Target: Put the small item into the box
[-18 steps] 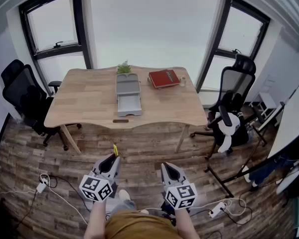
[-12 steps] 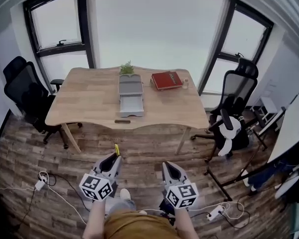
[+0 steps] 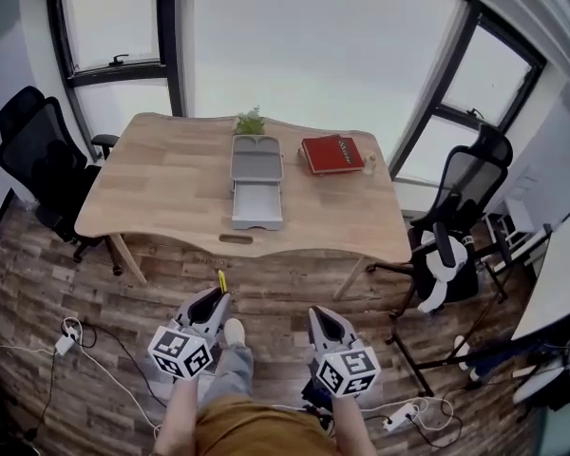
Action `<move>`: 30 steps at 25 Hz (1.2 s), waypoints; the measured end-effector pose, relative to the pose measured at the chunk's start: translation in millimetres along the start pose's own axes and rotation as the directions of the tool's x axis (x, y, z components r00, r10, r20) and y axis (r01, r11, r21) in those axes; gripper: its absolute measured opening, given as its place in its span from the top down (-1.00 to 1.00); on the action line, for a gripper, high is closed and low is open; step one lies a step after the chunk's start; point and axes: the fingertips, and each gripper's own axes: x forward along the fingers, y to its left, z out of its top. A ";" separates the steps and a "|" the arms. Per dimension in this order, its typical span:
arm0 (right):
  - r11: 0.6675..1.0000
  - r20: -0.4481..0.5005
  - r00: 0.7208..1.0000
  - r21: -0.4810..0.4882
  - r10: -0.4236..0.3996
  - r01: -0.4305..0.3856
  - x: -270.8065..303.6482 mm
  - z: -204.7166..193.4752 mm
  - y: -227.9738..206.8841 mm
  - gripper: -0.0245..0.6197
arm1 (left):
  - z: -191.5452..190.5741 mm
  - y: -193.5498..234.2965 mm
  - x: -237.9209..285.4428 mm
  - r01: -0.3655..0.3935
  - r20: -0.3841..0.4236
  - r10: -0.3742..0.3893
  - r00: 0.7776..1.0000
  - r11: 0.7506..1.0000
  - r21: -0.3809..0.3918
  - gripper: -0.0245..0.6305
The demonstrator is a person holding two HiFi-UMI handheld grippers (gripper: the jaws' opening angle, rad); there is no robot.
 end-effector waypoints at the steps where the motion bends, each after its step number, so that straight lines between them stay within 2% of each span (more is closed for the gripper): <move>1: 1.000 -0.001 1.000 0.006 -0.002 0.002 16.1 1.9 -7.8 0.91 | -1.7 13.1 14.0 -0.004 -0.006 0.004 1.000 1.000 -0.003 0.73; 4: 1.000 -0.024 1.000 0.004 -0.014 0.014 71.4 9.5 -32.8 0.91 | 2.1 55.8 63.4 -0.013 -0.026 0.013 1.000 1.000 -0.019 0.73; 7: 1.000 -0.044 0.999 -0.002 -0.018 0.018 133.6 30.8 -56.8 0.91 | 24.7 94.7 118.5 0.002 -0.048 -0.002 0.999 1.000 -0.013 0.73; 11: 1.000 -0.055 0.998 0.022 0.003 -0.002 210.5 49.2 -75.1 0.91 | 40.5 146.2 174.1 0.013 -0.092 -0.014 0.996 1.000 -0.007 0.73; 15: 1.000 -0.060 0.998 0.018 -0.012 0.013 273.3 65.5 -97.0 0.91 | 53.0 191.6 224.6 0.018 -0.112 -0.019 0.994 1.000 -0.014 0.73; 21: 0.997 -0.071 0.995 0.035 -0.072 0.074 308.7 73.8 -122.6 0.91 | 58.2 226.0 271.1 0.045 -0.128 -0.050 0.991 0.998 -0.040 0.73; 30: 0.987 -0.042 0.987 0.043 -0.154 0.156 313.5 92.9 -149.0 0.91 | 67.4 225.4 304.2 0.094 -0.099 -0.099 0.990 0.994 -0.048 0.73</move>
